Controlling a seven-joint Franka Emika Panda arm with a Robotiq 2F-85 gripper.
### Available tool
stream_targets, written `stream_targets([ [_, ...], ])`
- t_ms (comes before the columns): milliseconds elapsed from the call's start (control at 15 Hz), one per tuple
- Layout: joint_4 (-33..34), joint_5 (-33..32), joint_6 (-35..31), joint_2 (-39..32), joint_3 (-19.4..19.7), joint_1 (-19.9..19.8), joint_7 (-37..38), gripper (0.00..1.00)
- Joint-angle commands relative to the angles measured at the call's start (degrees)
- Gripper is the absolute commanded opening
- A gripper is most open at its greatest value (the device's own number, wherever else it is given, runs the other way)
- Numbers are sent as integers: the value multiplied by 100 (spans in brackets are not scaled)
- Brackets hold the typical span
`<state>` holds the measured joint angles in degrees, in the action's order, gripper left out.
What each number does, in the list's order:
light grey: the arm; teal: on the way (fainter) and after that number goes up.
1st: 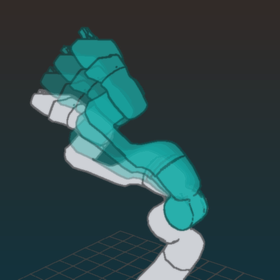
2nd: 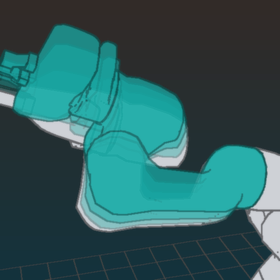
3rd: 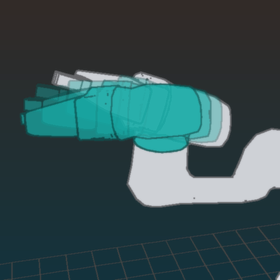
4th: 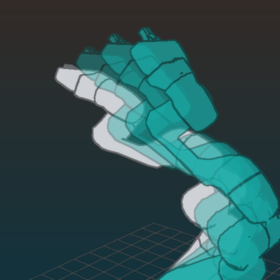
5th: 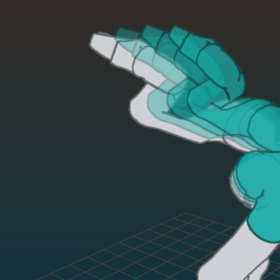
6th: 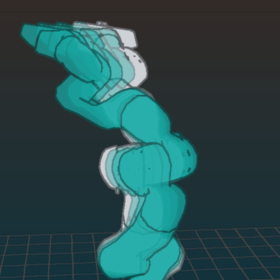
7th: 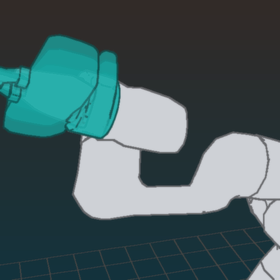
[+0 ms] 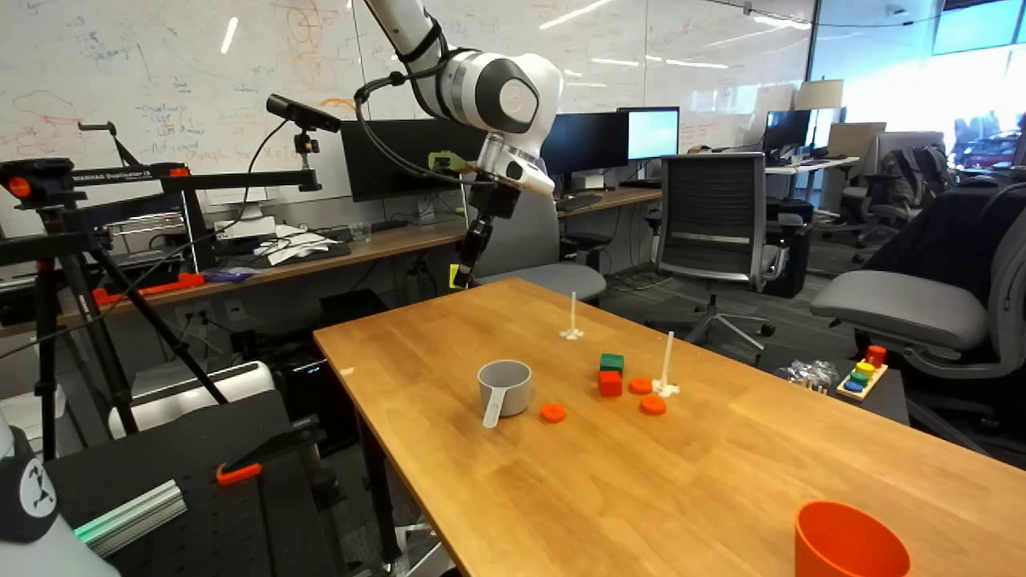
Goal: Place the yellow, green and orange blocks inside the grey measuring cup
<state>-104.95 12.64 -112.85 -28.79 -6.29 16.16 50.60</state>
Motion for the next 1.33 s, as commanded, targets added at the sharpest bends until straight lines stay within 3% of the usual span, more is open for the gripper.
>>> stream_targets([
  [0, -801, 79, -507, 419, 76, -166, -180, 9],
  [667, -543, -418, -1183, -365, 444, -202, 49, 9],
  [733, -522, -407, -1158, -429, 465, -208, 50, 38],
  [800, -504, -411, -1153, -484, 494, -206, 58, 59],
  [933, -433, -387, -1114, -571, 530, -216, 61, 62],
  [1267, 7, -668, -1011, -531, 722, -139, 236, 100],
])
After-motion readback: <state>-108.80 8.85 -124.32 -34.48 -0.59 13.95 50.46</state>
